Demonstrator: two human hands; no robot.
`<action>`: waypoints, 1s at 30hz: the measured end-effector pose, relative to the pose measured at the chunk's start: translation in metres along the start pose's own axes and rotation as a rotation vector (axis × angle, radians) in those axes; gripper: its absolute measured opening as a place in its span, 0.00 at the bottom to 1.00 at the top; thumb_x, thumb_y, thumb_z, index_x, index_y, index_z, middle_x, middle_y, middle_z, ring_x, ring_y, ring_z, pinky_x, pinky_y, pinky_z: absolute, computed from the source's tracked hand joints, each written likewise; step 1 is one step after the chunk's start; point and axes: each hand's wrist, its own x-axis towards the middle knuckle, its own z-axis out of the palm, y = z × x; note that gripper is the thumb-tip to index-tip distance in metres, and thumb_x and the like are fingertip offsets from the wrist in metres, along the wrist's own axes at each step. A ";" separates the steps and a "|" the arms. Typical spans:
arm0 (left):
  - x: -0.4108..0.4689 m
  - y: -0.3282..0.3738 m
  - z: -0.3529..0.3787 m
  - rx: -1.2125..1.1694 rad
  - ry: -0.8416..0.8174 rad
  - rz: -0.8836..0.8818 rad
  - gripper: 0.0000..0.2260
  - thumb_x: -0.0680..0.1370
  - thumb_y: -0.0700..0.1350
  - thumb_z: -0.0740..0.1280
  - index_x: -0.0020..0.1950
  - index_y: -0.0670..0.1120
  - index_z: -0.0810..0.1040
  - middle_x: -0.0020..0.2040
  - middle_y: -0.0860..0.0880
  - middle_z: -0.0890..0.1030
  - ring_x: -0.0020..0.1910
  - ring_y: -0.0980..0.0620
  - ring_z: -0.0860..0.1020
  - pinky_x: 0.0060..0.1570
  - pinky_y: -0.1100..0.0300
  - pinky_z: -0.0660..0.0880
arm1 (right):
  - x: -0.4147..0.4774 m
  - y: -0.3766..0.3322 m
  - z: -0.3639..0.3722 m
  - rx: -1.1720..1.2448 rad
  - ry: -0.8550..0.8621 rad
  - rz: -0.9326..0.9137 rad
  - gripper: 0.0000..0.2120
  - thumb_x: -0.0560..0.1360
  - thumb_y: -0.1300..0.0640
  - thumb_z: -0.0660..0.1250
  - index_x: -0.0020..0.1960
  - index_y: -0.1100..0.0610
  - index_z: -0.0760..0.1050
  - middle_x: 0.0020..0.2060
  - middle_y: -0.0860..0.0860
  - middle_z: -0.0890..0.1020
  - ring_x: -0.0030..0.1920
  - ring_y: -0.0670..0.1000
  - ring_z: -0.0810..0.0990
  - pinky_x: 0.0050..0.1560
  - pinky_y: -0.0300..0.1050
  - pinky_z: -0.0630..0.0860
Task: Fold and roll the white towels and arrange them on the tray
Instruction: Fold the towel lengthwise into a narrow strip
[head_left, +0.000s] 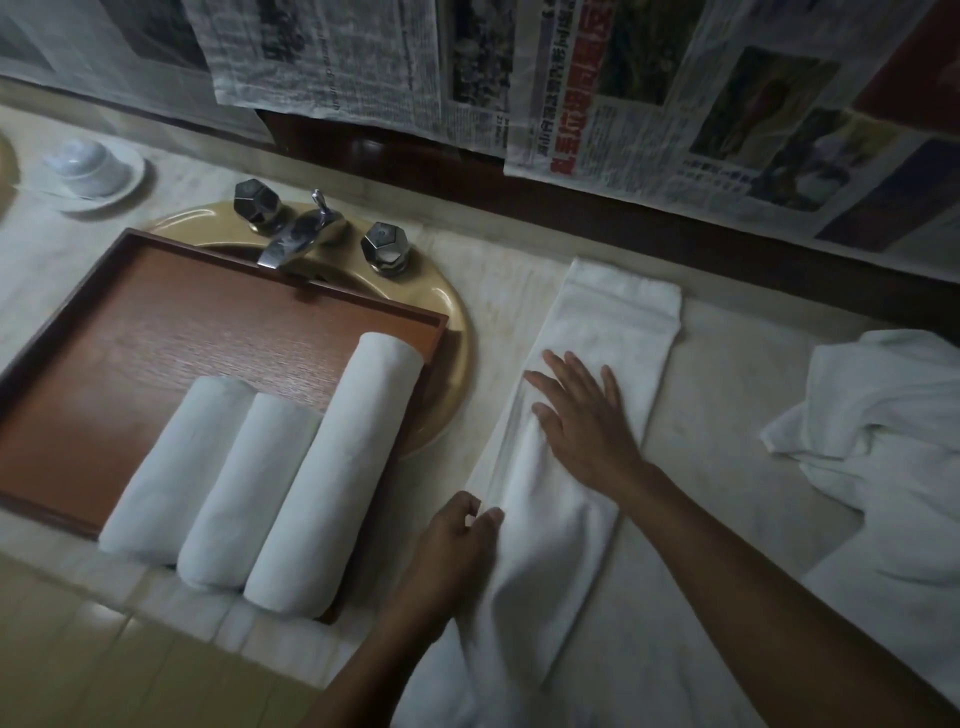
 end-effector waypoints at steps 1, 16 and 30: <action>-0.002 -0.004 -0.001 0.063 0.035 0.041 0.10 0.84 0.52 0.65 0.45 0.48 0.74 0.40 0.51 0.78 0.38 0.54 0.76 0.35 0.56 0.69 | 0.000 0.001 0.000 -0.006 0.005 0.003 0.21 0.85 0.45 0.52 0.78 0.41 0.63 0.82 0.45 0.58 0.82 0.50 0.52 0.79 0.64 0.50; -0.005 -0.033 -0.015 0.181 0.209 0.169 0.13 0.80 0.48 0.71 0.42 0.47 0.68 0.35 0.51 0.77 0.33 0.58 0.73 0.29 0.62 0.62 | -0.017 -0.028 -0.001 -0.033 0.133 0.065 0.21 0.83 0.53 0.62 0.75 0.48 0.71 0.79 0.55 0.64 0.81 0.59 0.58 0.77 0.69 0.56; -0.038 -0.069 -0.030 0.174 -0.019 0.014 0.08 0.83 0.48 0.67 0.49 0.45 0.74 0.41 0.48 0.80 0.34 0.51 0.78 0.31 0.54 0.75 | -0.065 -0.054 0.014 -0.024 0.079 -0.041 0.20 0.85 0.45 0.53 0.75 0.47 0.68 0.81 0.48 0.61 0.82 0.50 0.54 0.79 0.61 0.53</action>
